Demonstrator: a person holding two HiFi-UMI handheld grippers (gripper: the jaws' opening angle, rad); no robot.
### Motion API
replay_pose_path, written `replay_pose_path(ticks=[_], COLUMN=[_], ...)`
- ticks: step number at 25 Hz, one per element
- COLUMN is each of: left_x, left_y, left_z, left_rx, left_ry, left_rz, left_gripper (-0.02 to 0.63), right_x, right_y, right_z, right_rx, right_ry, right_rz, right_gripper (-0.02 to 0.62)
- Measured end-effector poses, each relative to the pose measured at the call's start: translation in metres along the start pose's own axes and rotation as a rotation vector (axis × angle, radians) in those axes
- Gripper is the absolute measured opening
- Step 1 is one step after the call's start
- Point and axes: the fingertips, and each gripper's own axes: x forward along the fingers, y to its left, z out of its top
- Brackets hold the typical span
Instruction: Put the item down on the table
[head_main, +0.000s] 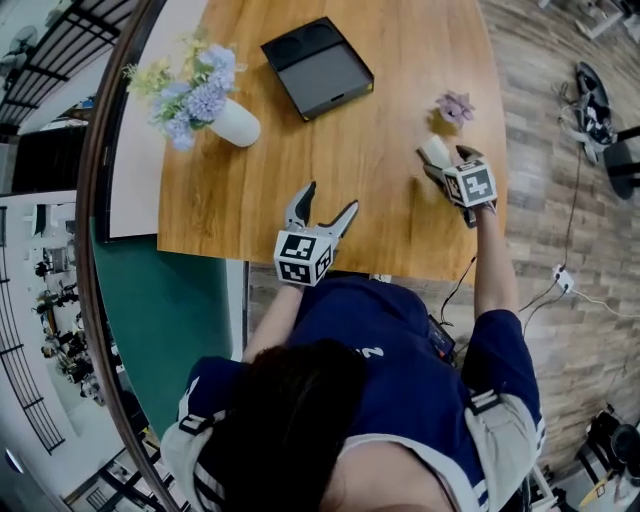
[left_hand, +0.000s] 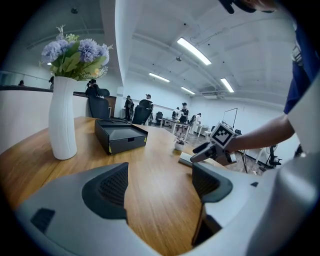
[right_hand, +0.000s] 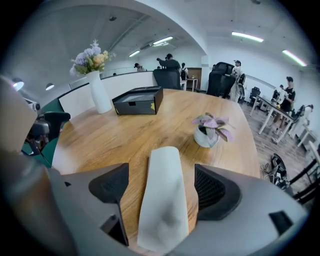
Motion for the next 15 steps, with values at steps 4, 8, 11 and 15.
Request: replay_pose_path(ticks=[4, 8, 11, 15], left_x=[0.001, 0.007, 0.007, 0.003], left_y=[-0.010, -0.023, -0.030, -0.031], left_z=[0.000, 0.007, 0.013, 0.024], left_rx=[0.016, 0.028, 0.024, 0.018], left_ry=[-0.006, -0.030, -0.057, -0.103], left_rz=[-0.026, -0.063, -0.079, -0.072], left_gripper=[0.383, 0.383, 0.383, 0.383], right_x=[-0.029, -0.060, -0.085, -0.119], right_y=[0.006, 0.017, 0.029, 0.048], right_z=[0.013, 0.028, 0.038, 0.041], right_rx=[-0.028, -0.047, -0.041, -0.012], right_ry=[-0.075, -0.157, -0.234, -0.327], right_rz=[-0.083, -0.130, -0.159, -0.228], right_gripper=[0.400, 0.399, 0.399, 0.385])
